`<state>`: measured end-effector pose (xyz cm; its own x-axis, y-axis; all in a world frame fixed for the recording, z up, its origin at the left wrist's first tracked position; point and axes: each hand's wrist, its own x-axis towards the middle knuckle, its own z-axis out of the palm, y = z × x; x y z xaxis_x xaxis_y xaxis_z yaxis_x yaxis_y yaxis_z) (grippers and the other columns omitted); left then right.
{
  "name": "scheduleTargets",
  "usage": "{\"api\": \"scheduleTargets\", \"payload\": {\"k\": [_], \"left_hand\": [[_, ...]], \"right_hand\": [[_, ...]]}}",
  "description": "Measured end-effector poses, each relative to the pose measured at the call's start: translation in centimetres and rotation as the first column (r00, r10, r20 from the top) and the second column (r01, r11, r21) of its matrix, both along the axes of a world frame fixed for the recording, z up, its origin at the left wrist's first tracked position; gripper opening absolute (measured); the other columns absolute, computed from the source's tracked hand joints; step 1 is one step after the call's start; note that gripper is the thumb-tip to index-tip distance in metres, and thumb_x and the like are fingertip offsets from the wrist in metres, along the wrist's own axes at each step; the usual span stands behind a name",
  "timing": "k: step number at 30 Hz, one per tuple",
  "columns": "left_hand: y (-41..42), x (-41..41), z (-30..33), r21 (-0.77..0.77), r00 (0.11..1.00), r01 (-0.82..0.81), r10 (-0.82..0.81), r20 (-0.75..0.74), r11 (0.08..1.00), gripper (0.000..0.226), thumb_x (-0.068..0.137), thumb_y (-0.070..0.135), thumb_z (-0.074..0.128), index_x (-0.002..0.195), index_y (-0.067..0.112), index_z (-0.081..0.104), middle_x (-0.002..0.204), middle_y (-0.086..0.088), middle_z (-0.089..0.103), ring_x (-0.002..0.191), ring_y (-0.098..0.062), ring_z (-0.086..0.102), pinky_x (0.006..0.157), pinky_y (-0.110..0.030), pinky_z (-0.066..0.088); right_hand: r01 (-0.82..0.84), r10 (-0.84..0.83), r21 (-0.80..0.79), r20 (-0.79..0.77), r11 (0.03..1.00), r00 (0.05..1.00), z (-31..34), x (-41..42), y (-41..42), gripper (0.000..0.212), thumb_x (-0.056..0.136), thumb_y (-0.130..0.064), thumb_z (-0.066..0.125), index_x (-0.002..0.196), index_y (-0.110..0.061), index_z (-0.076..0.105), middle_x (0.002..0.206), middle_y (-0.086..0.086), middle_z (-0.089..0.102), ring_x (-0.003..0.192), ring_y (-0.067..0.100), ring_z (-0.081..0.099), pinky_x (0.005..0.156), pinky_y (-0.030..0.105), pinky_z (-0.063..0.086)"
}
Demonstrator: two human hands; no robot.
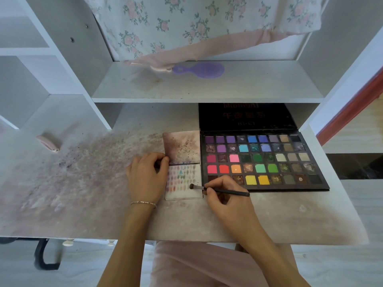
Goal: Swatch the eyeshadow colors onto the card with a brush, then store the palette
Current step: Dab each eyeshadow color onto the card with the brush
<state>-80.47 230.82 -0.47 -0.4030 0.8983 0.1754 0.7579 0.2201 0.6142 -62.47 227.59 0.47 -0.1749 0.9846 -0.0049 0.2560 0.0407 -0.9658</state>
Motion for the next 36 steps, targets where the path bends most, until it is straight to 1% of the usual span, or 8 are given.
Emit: {"api": "scheduleTargets", "payload": {"k": [8, 11, 14, 17, 21, 28, 32, 36], "left_hand": [[0.1, 0.0, -0.1, 0.002, 1.0, 0.002, -0.002, -0.006, 1.0, 0.017, 0.09, 0.025, 0.053, 0.092, 0.018, 0.068, 0.092, 0.001, 0.067, 0.093, -0.021, 0.051, 0.092, -0.042, 0.036], [0.0, 0.0, -0.1, 0.001, 1.0, -0.005, 0.005, -0.004, 1.0, 0.017, 0.09, 0.025, 0.052, 0.092, 0.018, 0.068, 0.091, 0.001, 0.067, 0.093, -0.02, 0.05, 0.091, -0.04, 0.034], [0.1, 0.0, -0.1, -0.003, 1.0, -0.003, 0.003, -0.013, 1.0, 0.017, 0.09, 0.025, 0.052, 0.093, 0.018, 0.068, 0.092, 0.001, 0.067, 0.093, -0.02, 0.05, 0.091, -0.04, 0.034], [0.1, 0.0, 0.0, -0.008, 1.0, -0.006, 0.005, -0.01, 1.0, 0.017, 0.09, 0.025, 0.052, 0.092, 0.019, 0.068, 0.093, 0.001, 0.067, 0.094, -0.021, 0.051, 0.091, -0.04, 0.034], [0.1, 0.1, 0.1, -0.014, 1.0, -0.006, 0.006, -0.013, 1.0, 0.017, 0.09, 0.025, 0.053, 0.092, 0.018, 0.068, 0.092, -0.001, 0.067, 0.094, -0.024, 0.053, 0.091, -0.042, 0.036], [0.2, 0.0, 0.2, -0.03, 0.999, 0.014, -0.015, -0.034, 0.999, 0.018, 0.09, 0.023, 0.053, 0.094, 0.015, 0.069, 0.093, -0.004, 0.069, 0.094, -0.028, 0.056, 0.091, -0.048, 0.04], [0.2, 0.0, 0.2, -0.034, 1.0, 0.015, -0.016, -0.021, 0.999, 0.017, 0.089, 0.022, 0.054, 0.093, 0.014, 0.069, 0.093, -0.007, 0.069, 0.094, -0.031, 0.056, 0.09, -0.052, 0.041], [0.1, 0.1, 0.2, -0.037, 1.0, 0.016, -0.017, -0.027, 0.999, 0.018, 0.089, 0.021, 0.054, 0.094, 0.013, 0.069, 0.093, -0.008, 0.068, 0.094, -0.032, 0.056, 0.09, -0.053, 0.041]], "right_hand": [[0.016, -0.016, 0.066, -0.012, 0.998, 1.0, 0.1, 0.0, 0.0, 0.028, 0.083, -0.004, 0.059, 0.074, -0.03, 0.057, 0.08, -0.011, 0.06, 0.068, 0.01, 0.056, 0.058, 0.018, 0.047], [0.086, -0.075, 0.082, -0.126, 0.993, 0.989, 0.3, 0.3, 0.1, 0.03, 0.084, 0.002, 0.056, 0.078, -0.027, 0.059, 0.076, -0.006, 0.062, 0.065, 0.007, 0.058, 0.058, 0.019, 0.049], [0.12, -0.099, 0.087, -0.216, 0.989, 0.971, 0.4, 0.7, -0.1, 0.032, 0.086, 0.005, 0.051, 0.087, -0.024, 0.063, 0.077, -0.005, 0.063, 0.068, 0.002, 0.06, 0.061, 0.012, 0.048], [0.134, -0.105, 0.12, -0.222, 0.984, 0.969, 0.6, 1.1, -0.3, 0.033, 0.088, 0.006, 0.048, 0.092, -0.023, 0.063, 0.083, -0.003, 0.064, 0.073, 0.0, 0.061, 0.062, 0.01, 0.047], [0.233, -0.206, 0.159, -0.17, 0.959, 0.964, 0.5, 3.1, -0.5, 0.031, 0.087, 0.004, 0.051, 0.091, -0.024, 0.062, 0.08, -0.001, 0.063, 0.074, 0.002, 0.06, 0.064, 0.01, 0.046], [0.498, -0.505, 0.254, -0.045, 0.829, 0.862, -0.2, 8.1, -0.9, 0.034, 0.088, -0.002, 0.051, 0.086, -0.035, 0.053, 0.084, -0.012, 0.062, 0.08, 0.003, 0.061, 0.063, 0.006, 0.047], [0.605, -0.638, 0.307, 0.012, 0.735, 0.77, -0.9, 10.1, -0.9, 0.017, 0.091, -0.005, 0.051, 0.091, -0.022, 0.053, 0.085, -0.017, 0.057, 0.082, -0.011, 0.057, 0.061, 0.001, 0.043], [0.691, -0.735, 0.326, 0.018, 0.645, 0.678, -0.9, 11.8, -0.5, 0.01, 0.092, -0.008, 0.049, 0.093, -0.018, 0.05, 0.083, -0.019, 0.053, 0.078, -0.013, 0.055, 0.058, 0.001, 0.043]]}}
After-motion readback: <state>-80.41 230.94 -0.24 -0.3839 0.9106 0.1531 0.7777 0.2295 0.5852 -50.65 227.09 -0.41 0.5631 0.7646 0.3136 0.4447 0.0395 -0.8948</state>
